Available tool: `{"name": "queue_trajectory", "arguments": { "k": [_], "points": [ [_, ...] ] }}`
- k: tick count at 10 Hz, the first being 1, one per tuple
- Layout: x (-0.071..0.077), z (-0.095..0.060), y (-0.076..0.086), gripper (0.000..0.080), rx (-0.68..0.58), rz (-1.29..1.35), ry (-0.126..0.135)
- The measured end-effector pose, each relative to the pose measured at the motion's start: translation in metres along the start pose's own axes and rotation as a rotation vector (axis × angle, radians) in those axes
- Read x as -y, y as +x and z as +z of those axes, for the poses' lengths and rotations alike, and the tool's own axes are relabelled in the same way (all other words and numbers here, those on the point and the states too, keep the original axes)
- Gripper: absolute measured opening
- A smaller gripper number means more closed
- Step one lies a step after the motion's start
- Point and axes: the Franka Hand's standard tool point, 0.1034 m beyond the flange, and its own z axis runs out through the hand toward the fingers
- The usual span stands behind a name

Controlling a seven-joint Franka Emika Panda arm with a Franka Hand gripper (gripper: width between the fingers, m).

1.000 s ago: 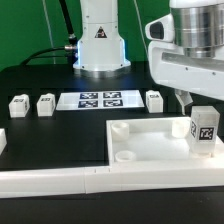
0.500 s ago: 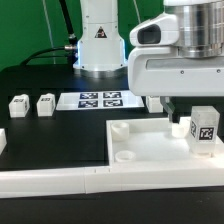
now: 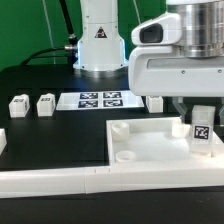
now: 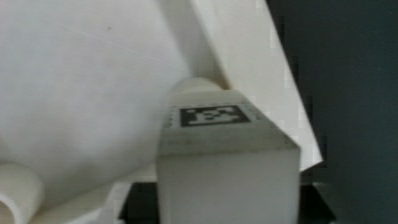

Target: Assemble square table

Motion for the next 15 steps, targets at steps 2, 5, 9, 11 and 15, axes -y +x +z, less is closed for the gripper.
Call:
{"name": "queue_trajectory", "arguments": {
  "k": [2,5,9,11,15],
  "points": [
    [-0.001,0.0,0.0,0.0293,-0.002,0.158,-0.001],
    [-0.002,0.001,-0.002,0.0293,0.006,0.643,0.004],
    [-0.003,0.003,-0.009,0.0345,0.006,1.137,0.112],
    [-0.002,0.004,-0.011,0.0479,0.008,1.093,0.105],
    [0.004,0.005,-0.012,0.0647,-0.01,0.549,0.026]
  ]
}}
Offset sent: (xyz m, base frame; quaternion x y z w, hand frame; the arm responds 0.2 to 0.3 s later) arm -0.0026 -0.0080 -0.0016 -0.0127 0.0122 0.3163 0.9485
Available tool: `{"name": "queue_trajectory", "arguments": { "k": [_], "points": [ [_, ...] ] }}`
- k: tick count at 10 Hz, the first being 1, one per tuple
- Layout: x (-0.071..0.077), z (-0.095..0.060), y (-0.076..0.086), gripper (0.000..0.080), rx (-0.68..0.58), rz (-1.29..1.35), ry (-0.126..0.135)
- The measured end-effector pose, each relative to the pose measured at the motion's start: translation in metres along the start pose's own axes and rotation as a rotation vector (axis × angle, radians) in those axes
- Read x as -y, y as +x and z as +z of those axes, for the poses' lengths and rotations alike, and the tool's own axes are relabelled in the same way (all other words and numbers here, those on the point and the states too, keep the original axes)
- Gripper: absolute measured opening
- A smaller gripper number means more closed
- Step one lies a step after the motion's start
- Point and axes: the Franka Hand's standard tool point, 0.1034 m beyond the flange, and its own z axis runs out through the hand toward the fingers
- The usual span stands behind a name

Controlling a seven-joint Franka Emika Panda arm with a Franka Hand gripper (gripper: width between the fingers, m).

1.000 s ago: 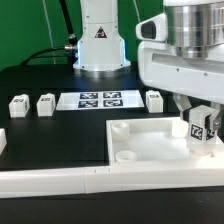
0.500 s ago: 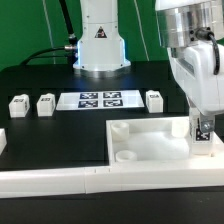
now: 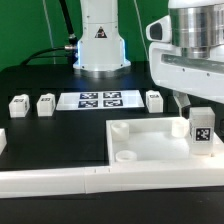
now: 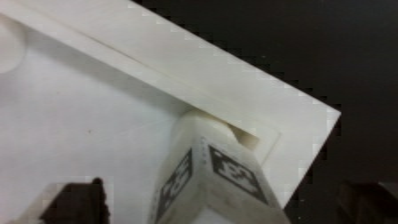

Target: Assemble square table

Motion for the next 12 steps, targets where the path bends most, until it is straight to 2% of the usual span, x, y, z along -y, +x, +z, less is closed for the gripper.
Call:
{"name": "queue_trajectory", "arguments": {
  "k": [3,5,6,7,8,9,10,11,12],
  "points": [
    [-0.0003,0.0003,0.001,0.0648,-0.004,-0.235,-0.003],
    [0.0016,0.001,0.0035,0.0648,-0.033,-0.631,-0.029],
    [0.0046,0.0007,0.0049,0.0648,-0.053,-0.71,-0.013],
    [0.0044,0.0012,0.0045,0.0648,-0.052,-0.66,-0.009],
    [0.0045,0.0013,0.0045,0.0513,-0.052,-0.627,-0.008],
    [0.0045,0.0013,0.0044,0.0513,-0.052,-0.574,-0.006],
    [0.0045,0.0013,0.0043,0.0375,-0.052,-0.531,-0.005],
    [0.0026,0.0021,0.0056,0.0294,-0.051,-0.439,-0.007],
    [0.0023,0.0022,0.0059,0.0294,-0.051,-0.356,-0.005]
  ]
}}
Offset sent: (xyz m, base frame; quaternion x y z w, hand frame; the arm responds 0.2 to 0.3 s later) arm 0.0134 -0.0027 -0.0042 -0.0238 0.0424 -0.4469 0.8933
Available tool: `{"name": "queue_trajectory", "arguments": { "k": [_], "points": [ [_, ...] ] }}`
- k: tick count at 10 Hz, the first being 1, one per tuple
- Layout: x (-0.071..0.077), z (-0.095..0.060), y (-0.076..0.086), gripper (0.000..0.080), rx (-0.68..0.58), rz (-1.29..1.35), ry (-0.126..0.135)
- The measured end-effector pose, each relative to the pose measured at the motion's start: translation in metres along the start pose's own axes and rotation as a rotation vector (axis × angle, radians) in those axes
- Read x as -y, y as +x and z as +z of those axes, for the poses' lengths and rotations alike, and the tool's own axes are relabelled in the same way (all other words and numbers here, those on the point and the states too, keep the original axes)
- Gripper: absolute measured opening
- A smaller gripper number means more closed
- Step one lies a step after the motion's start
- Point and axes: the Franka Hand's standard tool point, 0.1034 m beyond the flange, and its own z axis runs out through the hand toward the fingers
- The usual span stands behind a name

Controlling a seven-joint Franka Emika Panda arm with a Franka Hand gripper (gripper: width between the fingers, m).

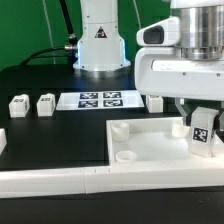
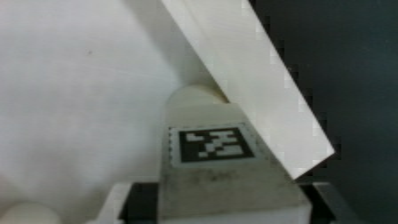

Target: Assemble square table

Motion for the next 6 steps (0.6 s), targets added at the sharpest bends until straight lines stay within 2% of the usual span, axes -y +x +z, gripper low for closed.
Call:
{"name": "queue_trajectory", "arguments": {
  "k": [1,4,5,6],
  "points": [
    [-0.0008,0.0002,0.0008,0.0294,0.001,0.078,0.001],
    [-0.0073,0.0008,0.0052,0.0294,0.058,0.592,0.037],
    [-0.0073,0.0014,0.0043,0.0293,0.091,0.749,0.06],
    [-0.0084,0.0021,0.0046,0.0293,0.118,0.897,0.099]
  ]
}}
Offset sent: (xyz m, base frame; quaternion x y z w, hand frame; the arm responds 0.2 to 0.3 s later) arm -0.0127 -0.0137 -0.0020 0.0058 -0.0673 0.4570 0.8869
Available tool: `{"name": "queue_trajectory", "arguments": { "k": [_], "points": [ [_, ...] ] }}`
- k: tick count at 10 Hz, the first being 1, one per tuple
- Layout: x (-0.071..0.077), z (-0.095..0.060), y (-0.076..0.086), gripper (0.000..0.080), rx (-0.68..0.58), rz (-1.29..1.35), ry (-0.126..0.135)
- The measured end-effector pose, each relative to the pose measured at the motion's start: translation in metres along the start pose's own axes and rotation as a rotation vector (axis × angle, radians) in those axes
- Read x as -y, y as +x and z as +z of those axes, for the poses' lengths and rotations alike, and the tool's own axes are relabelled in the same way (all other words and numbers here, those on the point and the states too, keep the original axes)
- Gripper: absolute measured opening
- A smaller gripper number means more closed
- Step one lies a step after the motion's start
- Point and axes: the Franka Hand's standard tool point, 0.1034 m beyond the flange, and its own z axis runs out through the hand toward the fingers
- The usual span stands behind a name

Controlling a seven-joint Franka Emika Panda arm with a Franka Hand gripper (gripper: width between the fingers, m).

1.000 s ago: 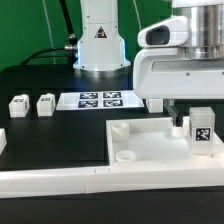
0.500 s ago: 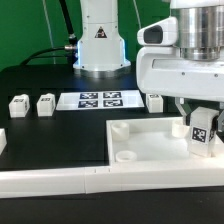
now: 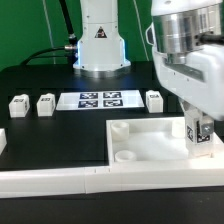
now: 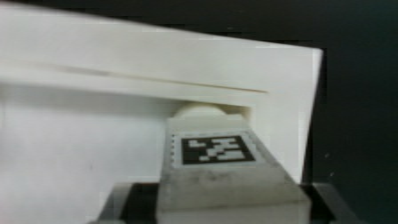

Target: Assemble square table

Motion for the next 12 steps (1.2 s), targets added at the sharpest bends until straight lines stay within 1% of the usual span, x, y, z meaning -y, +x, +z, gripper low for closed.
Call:
{"name": "queue_trajectory", "arguments": {
  "k": [1,3,4,5,6,7,8,10,11,12],
  "points": [
    [-0.0014,-0.0002,-0.0007,0.0293,0.023,0.083,0.015],
    [-0.0018,0.0005,-0.0018,0.0293,0.021,0.048,0.014],
    [-0.002,0.0007,-0.0024,0.0365,0.017,0.015,0.009],
    [-0.0015,-0.0001,-0.0054,0.0365,-0.002,-0.201,-0.016],
    [-0.0011,-0.0005,-0.0049,0.0558,-0.009,-0.426,-0.021],
    [-0.0033,0.0007,-0.0036,0.0621,-0.008,-0.563,-0.023],
    [-0.0059,0.0007,-0.0013,0.0643,-0.021,-0.579,-0.011],
    [-0.0059,0.001,0.0017,0.0648,-0.03,-0.745,-0.019],
    [-0.006,0.0013,0.0008,0.0648,-0.041,-0.87,-0.034],
    [-0.0031,0.0022,-0.008,0.0648,-0.079,-1.158,-0.081]
  ]
}}
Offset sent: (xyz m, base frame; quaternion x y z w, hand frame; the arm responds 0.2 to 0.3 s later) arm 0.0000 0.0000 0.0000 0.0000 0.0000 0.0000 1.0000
